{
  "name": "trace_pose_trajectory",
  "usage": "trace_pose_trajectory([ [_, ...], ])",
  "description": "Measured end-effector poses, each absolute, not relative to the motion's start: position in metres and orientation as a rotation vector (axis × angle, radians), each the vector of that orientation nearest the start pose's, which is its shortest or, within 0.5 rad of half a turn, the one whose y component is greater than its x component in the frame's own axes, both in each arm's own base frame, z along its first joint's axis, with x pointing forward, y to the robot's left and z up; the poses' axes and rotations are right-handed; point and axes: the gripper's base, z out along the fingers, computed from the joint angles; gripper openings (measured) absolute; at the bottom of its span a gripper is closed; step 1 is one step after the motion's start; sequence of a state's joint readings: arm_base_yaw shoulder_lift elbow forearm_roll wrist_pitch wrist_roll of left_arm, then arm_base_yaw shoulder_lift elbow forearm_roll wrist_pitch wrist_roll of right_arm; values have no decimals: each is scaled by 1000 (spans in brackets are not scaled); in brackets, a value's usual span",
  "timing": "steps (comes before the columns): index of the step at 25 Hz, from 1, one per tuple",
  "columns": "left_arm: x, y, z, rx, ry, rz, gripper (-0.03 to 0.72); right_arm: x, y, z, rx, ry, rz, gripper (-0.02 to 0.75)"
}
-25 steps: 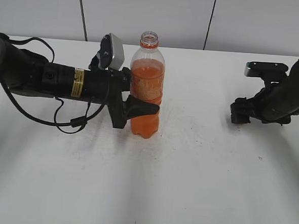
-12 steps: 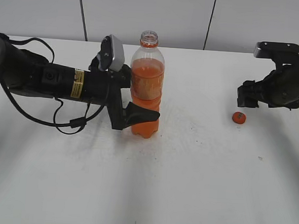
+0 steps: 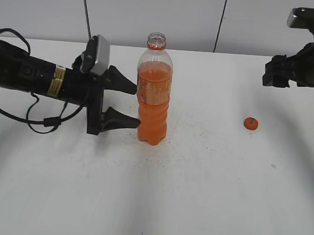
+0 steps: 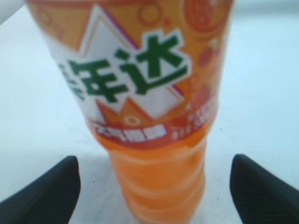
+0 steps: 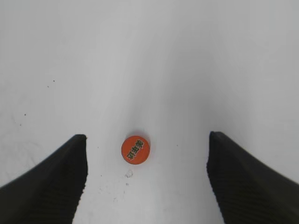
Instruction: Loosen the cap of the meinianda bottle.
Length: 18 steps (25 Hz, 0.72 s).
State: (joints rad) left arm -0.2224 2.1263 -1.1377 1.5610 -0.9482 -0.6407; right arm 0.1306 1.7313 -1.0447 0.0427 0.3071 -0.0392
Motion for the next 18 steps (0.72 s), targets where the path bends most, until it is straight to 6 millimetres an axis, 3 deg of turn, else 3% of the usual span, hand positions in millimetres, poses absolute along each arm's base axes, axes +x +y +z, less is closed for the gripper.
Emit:
trace_pose_trajectory([
  [8, 374, -109, 149, 1390, 1592, -655, 590, 342, 44, 244, -226, 2355, 23, 596],
  [13, 379, -74, 201, 1295, 1581, -425, 587, 334, 38, 270, -369, 2258, -115, 596],
  [18, 382, -45, 260, 1025, 1662, -45, 551, 326, 33, 288, -493, 2172, -249, 596],
])
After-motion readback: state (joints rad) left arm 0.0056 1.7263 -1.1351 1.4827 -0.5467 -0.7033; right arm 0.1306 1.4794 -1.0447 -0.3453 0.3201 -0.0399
